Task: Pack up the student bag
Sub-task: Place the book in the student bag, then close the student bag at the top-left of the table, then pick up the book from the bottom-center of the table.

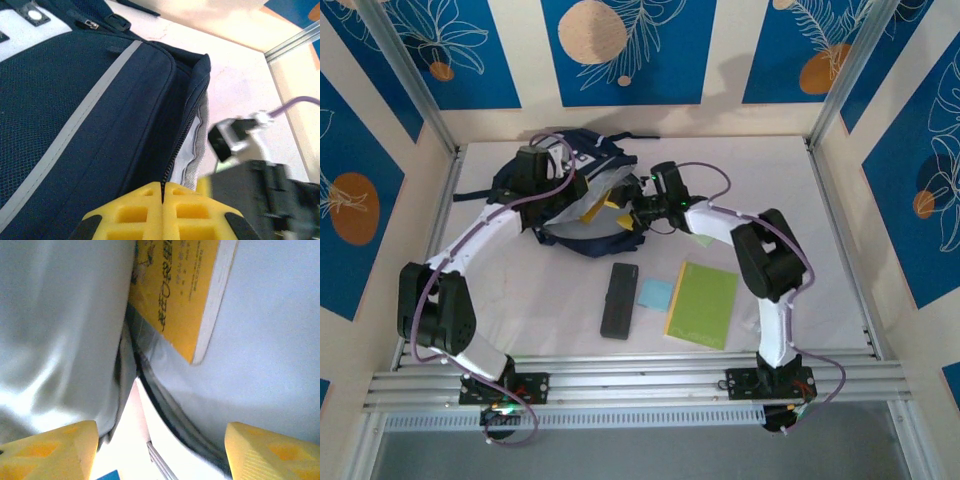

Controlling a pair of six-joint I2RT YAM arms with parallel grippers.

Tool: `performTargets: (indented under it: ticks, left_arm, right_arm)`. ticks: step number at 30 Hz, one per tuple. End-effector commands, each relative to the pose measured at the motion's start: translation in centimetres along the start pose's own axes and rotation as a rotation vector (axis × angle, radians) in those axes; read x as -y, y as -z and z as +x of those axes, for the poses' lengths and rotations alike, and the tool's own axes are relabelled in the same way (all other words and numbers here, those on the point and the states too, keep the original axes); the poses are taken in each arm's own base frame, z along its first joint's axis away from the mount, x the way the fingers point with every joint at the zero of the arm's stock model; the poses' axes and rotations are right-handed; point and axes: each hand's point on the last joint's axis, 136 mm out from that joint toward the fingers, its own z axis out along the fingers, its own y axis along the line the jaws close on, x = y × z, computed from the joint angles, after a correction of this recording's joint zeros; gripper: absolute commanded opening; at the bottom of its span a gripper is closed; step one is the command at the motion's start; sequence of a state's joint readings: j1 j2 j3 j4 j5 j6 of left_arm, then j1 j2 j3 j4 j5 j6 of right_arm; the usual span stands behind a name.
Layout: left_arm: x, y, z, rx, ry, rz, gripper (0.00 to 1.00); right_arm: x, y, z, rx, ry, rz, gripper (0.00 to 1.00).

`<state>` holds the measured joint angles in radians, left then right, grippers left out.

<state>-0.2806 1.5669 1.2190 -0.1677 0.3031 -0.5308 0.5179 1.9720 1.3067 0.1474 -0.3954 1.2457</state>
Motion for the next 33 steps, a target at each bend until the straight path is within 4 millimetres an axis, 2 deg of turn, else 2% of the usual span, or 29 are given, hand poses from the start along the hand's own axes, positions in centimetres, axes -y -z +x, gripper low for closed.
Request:
performTargets:
  ticks: [1,5,9,11,13,15,17,22,27,33]
  left_arm:
    - [-0.1,0.3,-0.7,0.043,0.014,0.015,0.00]
    - [-0.1,-0.2,1.6,-0.010,0.025,0.028,0.00]
    - [0.3,-0.8,5.2,-0.075,0.016,0.014,0.00]
    - [0.8,-1.1,7.3,-0.112,0.001,0.003,0.11]
    - [1.6,-1.2,9.3,-0.152,-0.032,-0.022,0.28]
    - [2.8,-1.1,11.7,-0.195,-0.084,-0.047,0.39]
    - [4.1,-0.9,14.2,-0.240,-0.139,-0.066,0.48]
    - [7.4,-0.2,19.4,-0.314,-0.255,-0.072,0.50]
    - [11.7,-0.4,25.2,-0.419,-0.381,0.026,0.47]
    - [14.3,-1.8,31.1,-0.560,-0.453,0.103,0.35]
  right_arm:
    - [2.0,3.9,1.8,-0.008,0.074,0.090,0.68]
    - [5.1,8.5,3.1,0.024,0.108,0.240,0.69]
    - [8.6,13.7,4.0,0.088,0.122,0.426,0.70]
    - [10.2,16.0,4.4,0.105,0.108,0.502,0.71]
    - [11.6,17.9,4.9,0.116,0.094,0.568,0.71]
    - [13.3,19.6,5.5,0.128,0.070,0.648,0.72]
    - [15.2,20.9,6.4,0.130,0.041,0.712,0.73]
    - [18.9,22.6,9.0,0.131,-0.033,0.779,0.73]
    - [21.4,23.9,11.1,0.157,-0.111,0.814,0.68]
    - [24.0,25.2,12.3,0.191,-0.162,0.890,0.63]
